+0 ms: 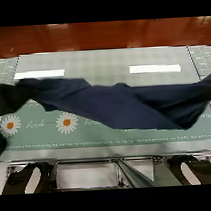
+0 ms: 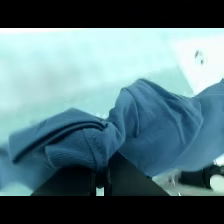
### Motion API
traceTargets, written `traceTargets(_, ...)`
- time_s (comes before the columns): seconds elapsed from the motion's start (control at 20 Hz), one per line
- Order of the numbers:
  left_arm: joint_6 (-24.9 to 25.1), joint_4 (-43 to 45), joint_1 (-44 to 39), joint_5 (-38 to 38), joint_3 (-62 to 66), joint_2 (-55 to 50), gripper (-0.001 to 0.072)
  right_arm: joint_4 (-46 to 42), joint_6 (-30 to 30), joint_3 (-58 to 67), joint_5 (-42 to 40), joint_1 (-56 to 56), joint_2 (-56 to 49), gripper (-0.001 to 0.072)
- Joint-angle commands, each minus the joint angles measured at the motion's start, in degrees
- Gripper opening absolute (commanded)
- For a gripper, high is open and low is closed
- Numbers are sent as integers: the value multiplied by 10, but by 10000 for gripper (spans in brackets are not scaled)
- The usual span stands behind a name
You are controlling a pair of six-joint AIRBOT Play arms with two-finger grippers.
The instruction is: Fold the shirts.
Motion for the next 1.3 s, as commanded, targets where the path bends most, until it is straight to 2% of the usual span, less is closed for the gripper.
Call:
traceTargets(0.0, 45, -3, 0, 98, -189, -31, 23, 52, -23, -173, -142, 0, -48, 24)
traceTargets(0.1, 69, -3, 0, 207, -253, -86, 23, 61, -35, -202, -211, 0, -134, 25)
traceTargets(0.2, 83, -10, 0, 297, -255, -180, 23, 71, -49, -192, -274, 0, -232, 25)
traceTargets(0.25, 86, -26, 0, 320, -242, -229, 23, 71, -50, -181, -303, 0, -281, 25)
traceTargets(0.4, 145, -110, -5, 329, -185, -371, 33, 92, -50, -144, -352, 0, -404, 25)
traceTargets(0.45, 146, -118, -10, 329, -166, -405, 105, 106, -50, -130, -358, 0, -436, 25)
traceTargets(0.5, 146, -119, -18, 325, -146, -436, 285, 115, -50, -115, -359, 0, -463, 25)
traceTargets(0.55, 145, -118, -25, 306, -128, -460, 500, 115, -50, -101, -359, 0, -481, 33)
traceTargets(0.65, 147, -75, -19, 241, -74, -493, 506, 118, -30, -65, -350, -14, -495, 413)
traceTargets(0.75, 82, -11, 18, 168, -1, -495, 505, 120, -30, 2, -272, -61, -493, 415)
traceTargets(0.8, 68, 8, 46, 135, 35, -486, 505, 120, -42, 39, -222, -92, -488, 415)
traceTargets(0.85, 60, 13, 77, 118, 63, -469, 505, 116, -47, 68, -181, -129, -476, 415)
traceTargets(0.95, 35, 12, 129, 127, 75, -420, 505, 103, -68, 69, -155, -201, -428, 413)
traceTargets(1.1, 34, 10, 143, 115, 13, -372, 505, 91, -91, -60, -198, -265, -347, 408)
traceTargets(1.25, 46, 10, 85, 114, -88, -394, 505, 144, -142, -257, -270, -273, -289, 408)
